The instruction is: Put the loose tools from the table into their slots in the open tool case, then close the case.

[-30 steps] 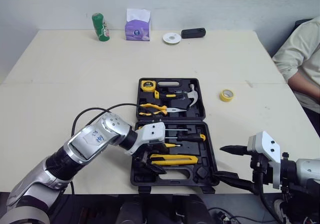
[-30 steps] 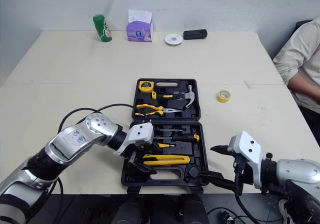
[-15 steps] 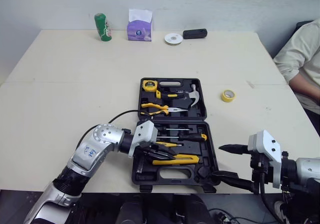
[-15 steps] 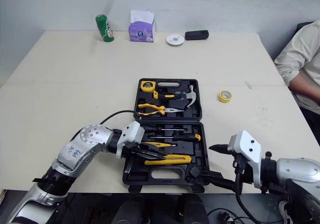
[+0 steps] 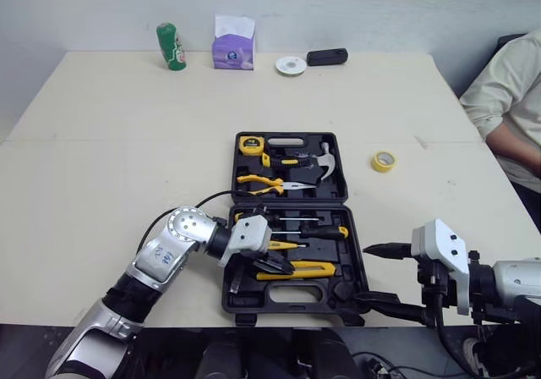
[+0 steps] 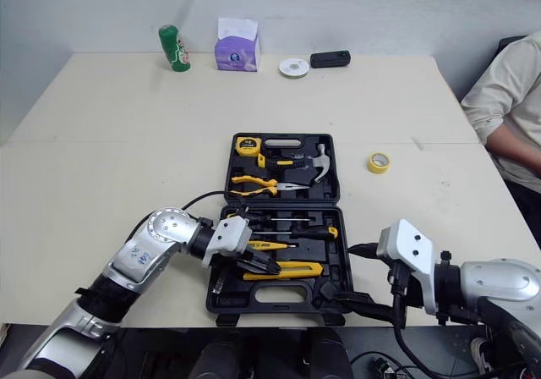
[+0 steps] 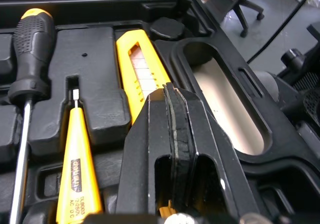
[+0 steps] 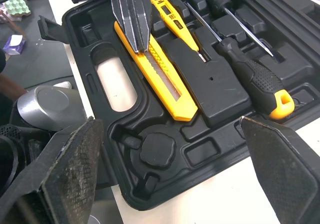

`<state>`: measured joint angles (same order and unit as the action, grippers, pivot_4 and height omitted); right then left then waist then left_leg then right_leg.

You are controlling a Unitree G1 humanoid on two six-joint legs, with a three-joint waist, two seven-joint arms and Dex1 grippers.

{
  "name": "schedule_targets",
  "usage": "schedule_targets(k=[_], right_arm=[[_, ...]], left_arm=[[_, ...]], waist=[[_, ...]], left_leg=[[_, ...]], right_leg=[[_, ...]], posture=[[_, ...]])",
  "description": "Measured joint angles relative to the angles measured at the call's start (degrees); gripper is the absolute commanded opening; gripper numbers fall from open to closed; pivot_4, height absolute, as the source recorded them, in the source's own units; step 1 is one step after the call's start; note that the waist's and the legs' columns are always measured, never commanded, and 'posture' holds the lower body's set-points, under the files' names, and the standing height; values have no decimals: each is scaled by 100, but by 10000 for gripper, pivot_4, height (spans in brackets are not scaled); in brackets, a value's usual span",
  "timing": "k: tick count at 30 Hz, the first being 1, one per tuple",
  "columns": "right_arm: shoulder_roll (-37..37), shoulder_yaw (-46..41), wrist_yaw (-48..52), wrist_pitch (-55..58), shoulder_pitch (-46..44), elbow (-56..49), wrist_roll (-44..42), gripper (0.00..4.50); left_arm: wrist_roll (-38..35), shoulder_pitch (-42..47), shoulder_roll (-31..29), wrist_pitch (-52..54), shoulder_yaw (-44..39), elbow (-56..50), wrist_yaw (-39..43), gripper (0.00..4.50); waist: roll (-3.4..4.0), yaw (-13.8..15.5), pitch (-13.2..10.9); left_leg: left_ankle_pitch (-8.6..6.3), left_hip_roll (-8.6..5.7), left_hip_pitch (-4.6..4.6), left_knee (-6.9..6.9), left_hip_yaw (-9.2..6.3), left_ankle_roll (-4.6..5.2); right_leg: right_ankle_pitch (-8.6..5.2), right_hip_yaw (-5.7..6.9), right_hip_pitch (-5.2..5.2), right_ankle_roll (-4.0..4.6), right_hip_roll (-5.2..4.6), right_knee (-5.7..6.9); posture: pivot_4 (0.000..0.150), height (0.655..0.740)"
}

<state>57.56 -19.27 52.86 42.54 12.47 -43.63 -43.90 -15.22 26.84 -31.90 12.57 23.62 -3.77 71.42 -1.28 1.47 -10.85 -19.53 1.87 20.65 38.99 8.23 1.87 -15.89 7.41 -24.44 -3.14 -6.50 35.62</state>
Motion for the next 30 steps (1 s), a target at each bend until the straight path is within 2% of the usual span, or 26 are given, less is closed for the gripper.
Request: schedule_targets(k=[9, 22, 25, 29, 30], right_arm=[[-12, 90, -111, -12, 20, -25, 17, 45000], [-12, 118, -122, -16, 27, -24, 50, 45000], [-12, 118, -117, -28, 19, -13, 80, 45000], [-53, 107, -128, -146, 13, 90, 189, 45000], [-99, 79, -145, -151, 6, 129, 196, 45000]], left_arm=[[401, 43, -253, -25, 183, -129, -71, 665], [425, -90, -380, 172, 138, -443, -195, 665], [312, -169, -359, 275, -1, -481, -209, 665], [-189, -396, -274, 945, -498, -483, -417, 665], [-346, -447, -284, 1097, -661, -509, -443, 3363]], waist=[[11, -9, 25], [22, -8, 43], [22, -7, 43], [14, -11, 34], [12, -10, 33]], left_leg=[[-4, 4, -21, -4, 0, -1], [-11, 6, -33, -9, 1, -2], [-11, 7, -33, -9, 1, -3], [-11, 7, -21, -8, 0, -3], [-10, 7, -16, -8, 0, -4]], right_leg=[[-1, -2, 17, 2, 0, -2], [-3, -3, 27, 4, 0, -5], [-3, -3, 27, 4, 0, -5], [-3, -2, 16, 4, 0, -3], [-3, -2, 12, 4, 0, -2]], posture=[[1500, 7316], [1500, 7316], [1500, 7316], [1500, 7316], [1500, 7316]])
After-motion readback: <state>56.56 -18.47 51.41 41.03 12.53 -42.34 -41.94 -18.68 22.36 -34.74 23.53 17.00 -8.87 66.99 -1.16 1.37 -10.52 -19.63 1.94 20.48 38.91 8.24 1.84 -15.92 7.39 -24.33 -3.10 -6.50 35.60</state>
